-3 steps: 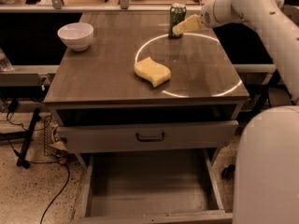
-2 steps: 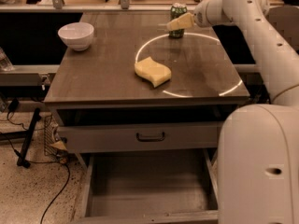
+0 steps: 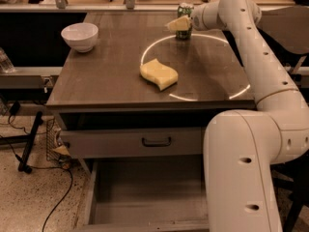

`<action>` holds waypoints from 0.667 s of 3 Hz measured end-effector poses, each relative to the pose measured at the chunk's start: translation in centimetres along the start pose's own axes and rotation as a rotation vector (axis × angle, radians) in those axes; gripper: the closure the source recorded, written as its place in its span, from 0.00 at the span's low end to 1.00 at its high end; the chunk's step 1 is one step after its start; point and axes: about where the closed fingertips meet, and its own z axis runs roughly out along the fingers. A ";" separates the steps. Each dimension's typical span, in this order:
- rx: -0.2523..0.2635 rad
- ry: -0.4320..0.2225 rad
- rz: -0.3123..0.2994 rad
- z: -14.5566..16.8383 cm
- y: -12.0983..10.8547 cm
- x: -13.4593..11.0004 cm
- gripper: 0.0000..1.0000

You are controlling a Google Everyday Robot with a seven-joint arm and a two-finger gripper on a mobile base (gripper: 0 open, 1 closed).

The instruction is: Place green can into middle drawer

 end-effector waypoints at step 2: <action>-0.050 -0.056 -0.059 -1.2 0.0 -0.9 0.80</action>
Offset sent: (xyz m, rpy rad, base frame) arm 0.0007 -0.0230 0.0317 -0.0160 -0.1087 0.0923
